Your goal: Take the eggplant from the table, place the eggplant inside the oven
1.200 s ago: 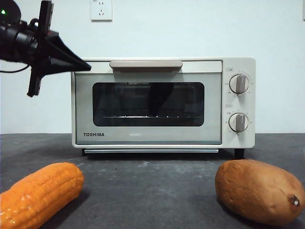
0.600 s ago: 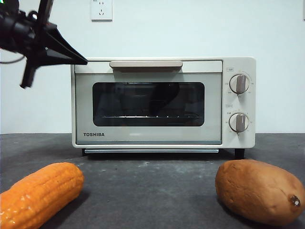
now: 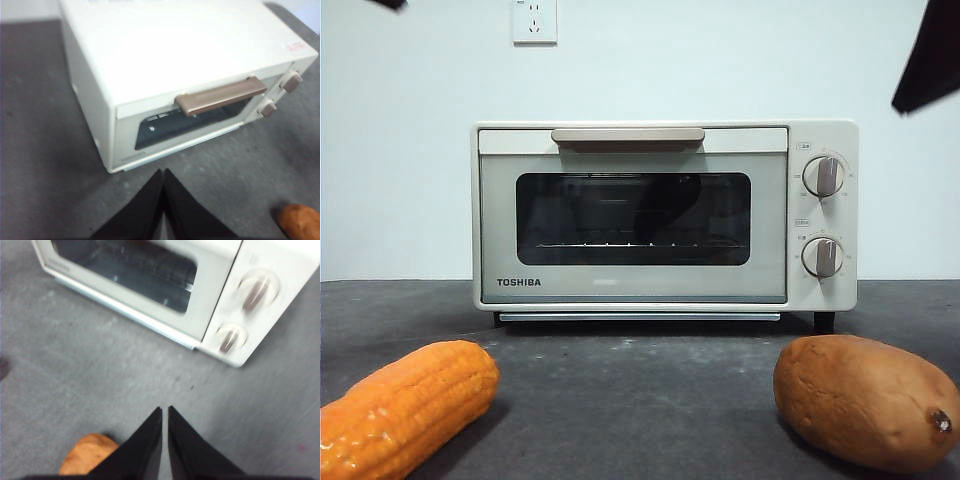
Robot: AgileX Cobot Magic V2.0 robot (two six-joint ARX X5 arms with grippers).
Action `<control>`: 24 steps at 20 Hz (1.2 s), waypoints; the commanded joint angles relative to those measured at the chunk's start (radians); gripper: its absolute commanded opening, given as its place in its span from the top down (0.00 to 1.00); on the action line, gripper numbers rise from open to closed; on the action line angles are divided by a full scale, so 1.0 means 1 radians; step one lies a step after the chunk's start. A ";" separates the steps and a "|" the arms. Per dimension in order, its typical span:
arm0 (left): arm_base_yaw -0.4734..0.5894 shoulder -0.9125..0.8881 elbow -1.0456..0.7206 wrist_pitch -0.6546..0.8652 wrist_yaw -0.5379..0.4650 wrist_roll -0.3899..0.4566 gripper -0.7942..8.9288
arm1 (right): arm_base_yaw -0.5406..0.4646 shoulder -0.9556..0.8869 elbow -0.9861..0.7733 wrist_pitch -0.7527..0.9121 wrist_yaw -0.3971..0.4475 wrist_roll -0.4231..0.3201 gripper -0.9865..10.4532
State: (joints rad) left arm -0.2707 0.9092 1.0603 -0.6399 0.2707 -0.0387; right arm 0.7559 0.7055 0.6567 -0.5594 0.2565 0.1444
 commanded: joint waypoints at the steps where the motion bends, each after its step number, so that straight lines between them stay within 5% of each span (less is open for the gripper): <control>1: -0.028 -0.071 -0.065 0.033 -0.050 -0.007 0.91 | -0.092 0.005 -0.021 0.054 -0.073 -0.005 0.91; 8: -0.051 -0.346 -0.461 0.232 -0.140 -0.123 0.91 | -0.340 -0.003 -0.121 0.264 -0.191 -0.006 0.91; 12: -0.051 -0.410 -0.554 0.252 -0.171 -0.188 0.91 | -0.341 -0.049 -0.253 0.455 -0.172 -0.002 0.91; 24: -0.053 -0.439 -0.553 0.264 -0.177 -0.188 0.91 | -0.341 -0.048 -0.266 0.486 -0.170 -0.002 0.91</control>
State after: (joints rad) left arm -0.3199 0.4702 0.4980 -0.3866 0.0998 -0.2241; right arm 0.4110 0.6548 0.3859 -0.0849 0.0822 0.1448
